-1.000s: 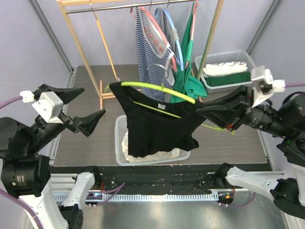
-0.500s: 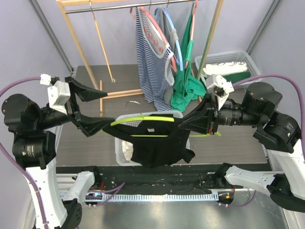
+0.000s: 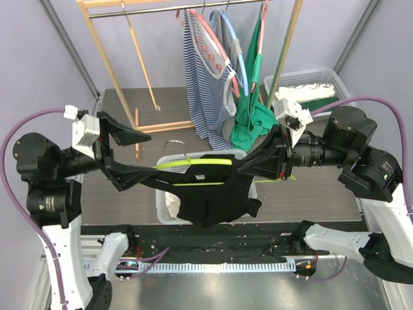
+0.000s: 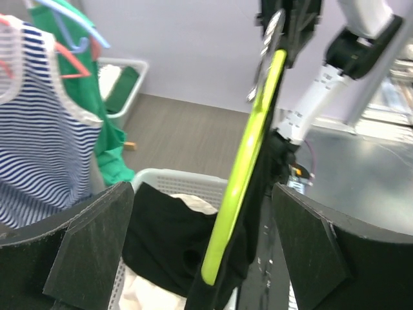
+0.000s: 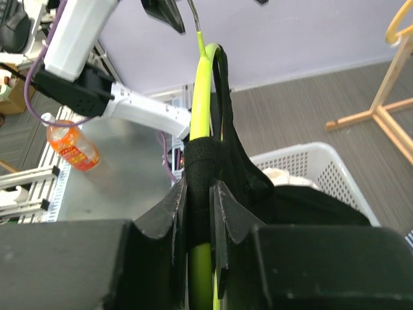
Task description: Remove the tank top from the hanger
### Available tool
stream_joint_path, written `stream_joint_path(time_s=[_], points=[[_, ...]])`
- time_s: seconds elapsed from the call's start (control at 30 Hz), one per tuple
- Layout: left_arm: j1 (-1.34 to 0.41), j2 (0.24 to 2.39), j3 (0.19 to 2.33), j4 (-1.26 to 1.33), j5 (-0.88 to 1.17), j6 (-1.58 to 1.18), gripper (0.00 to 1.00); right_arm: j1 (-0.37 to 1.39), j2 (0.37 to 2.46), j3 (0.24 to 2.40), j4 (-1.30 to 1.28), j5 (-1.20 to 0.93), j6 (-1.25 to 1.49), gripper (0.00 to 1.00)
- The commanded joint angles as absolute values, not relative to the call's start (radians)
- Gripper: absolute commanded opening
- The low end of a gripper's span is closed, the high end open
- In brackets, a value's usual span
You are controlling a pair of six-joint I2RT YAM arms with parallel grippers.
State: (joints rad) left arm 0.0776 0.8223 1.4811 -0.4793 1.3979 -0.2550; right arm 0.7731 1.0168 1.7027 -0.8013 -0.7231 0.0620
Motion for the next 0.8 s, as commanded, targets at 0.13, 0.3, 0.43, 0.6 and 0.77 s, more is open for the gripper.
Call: stream_joint_path(time_s=[0.13,0.3,0.43,0.6,0.77], points=[[0.077,0.750,1.411,-0.436,1.342,-0.251,0.92,0.779,1.026,1.759,-0.595,-0.751,0.132,0.01],[0.077,0.733,1.385,-0.442,1.376,-0.242,0.92,0.778,1.049,1.756,-0.555,-0.790,0.175,0.01],[0.077,0.738,1.385,-0.459,1.399,-0.242,0.90,0.779,1.058,1.758,-0.542,-0.801,0.195,0.01],[0.075,0.729,1.358,-0.460,1.408,-0.238,0.85,0.778,1.057,1.747,-0.496,-0.811,0.222,0.01],[0.075,0.729,1.351,-0.460,1.410,-0.233,0.81,0.778,1.063,1.736,-0.454,-0.821,0.244,0.01]])
